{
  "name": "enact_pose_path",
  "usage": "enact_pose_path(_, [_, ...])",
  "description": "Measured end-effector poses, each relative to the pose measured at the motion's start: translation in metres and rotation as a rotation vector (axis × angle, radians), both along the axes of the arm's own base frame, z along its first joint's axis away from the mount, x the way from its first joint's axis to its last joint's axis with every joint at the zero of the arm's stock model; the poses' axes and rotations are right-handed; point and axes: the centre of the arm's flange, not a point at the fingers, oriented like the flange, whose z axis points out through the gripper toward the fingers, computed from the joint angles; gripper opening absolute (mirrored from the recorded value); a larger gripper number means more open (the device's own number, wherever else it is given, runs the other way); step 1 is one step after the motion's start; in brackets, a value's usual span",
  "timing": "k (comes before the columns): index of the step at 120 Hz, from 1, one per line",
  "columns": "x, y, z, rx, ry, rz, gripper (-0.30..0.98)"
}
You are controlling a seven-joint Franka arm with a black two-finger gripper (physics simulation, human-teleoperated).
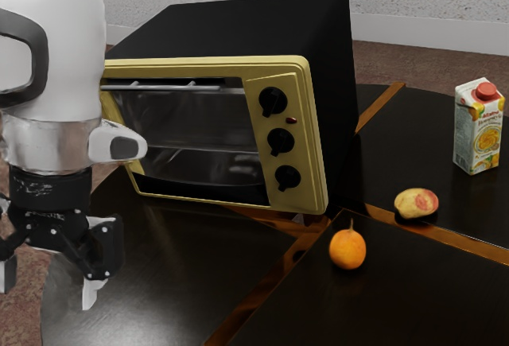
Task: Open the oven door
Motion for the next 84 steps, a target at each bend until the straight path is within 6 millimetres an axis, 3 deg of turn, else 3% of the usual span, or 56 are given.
enact_pose_path(15, [0.031,-0.005,0.011,0.062,-0.25,0.304,0.69])
enact_pose_path(23, [0.044,0.006,0.023,0.089,-0.347,0.477,0.69])
enact_pose_path(31, [0.073,0.037,0.032,0.112,-0.405,0.676,0.69])
enact_pose_path(39, [0.128,0.082,0.04,0.1,-0.44,0.847,0.69])
enact_pose_path(47, [0.154,0.118,0.042,0.099,-0.502,0.979,0.69])
enact_pose_path(55, [0.162,0.152,0.046,0.094,-0.587,1.092,0.69])
enact_pose_path(62, [0.172,0.171,0.033,0.084,-0.65,1.154,0.69])
enact_pose_path(84, [0.186,0.178,0.048,0.005,-0.862,1.234,0.69])
